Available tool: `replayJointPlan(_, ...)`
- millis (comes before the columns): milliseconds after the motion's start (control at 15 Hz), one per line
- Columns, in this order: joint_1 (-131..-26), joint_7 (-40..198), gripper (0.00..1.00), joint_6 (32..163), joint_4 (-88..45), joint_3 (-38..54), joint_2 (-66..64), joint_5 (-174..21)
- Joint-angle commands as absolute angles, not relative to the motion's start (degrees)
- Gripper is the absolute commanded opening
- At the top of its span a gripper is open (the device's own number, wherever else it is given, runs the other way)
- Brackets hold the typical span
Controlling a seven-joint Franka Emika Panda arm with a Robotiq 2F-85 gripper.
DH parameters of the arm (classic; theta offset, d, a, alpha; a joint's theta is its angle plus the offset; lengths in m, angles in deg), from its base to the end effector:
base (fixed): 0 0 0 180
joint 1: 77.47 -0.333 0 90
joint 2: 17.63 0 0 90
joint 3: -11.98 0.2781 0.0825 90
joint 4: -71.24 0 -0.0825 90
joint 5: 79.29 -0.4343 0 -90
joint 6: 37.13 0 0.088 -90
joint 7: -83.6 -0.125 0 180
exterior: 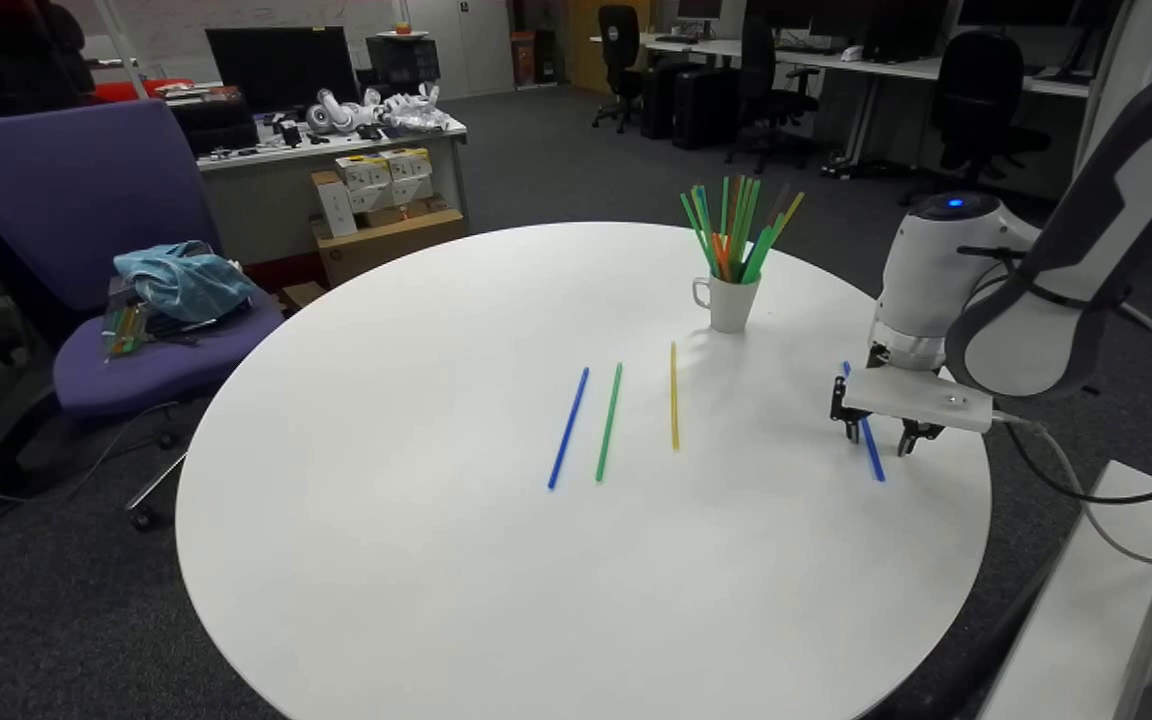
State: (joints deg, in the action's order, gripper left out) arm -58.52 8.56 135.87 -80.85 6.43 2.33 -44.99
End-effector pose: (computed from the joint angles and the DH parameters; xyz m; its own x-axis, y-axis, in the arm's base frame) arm 0.3704 -0.1329 0.0217 0.4206 -0.9022 0.0961 -0.9072 -0.4175 0.0510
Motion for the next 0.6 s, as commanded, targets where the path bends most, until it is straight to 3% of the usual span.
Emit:
replayJointPlan(0,-56.6,10.7,0.29,134.4,-80.5,7.8,1.8,-46.0)
replayJointPlan(267,-56.0,10.7,0.01,134.5,-80.3,8.2,1.5,-46.0)
replayJointPlan(533,-57.1,9.8,0.01,134.5,-80.4,7.5,-1.3,-45.2)
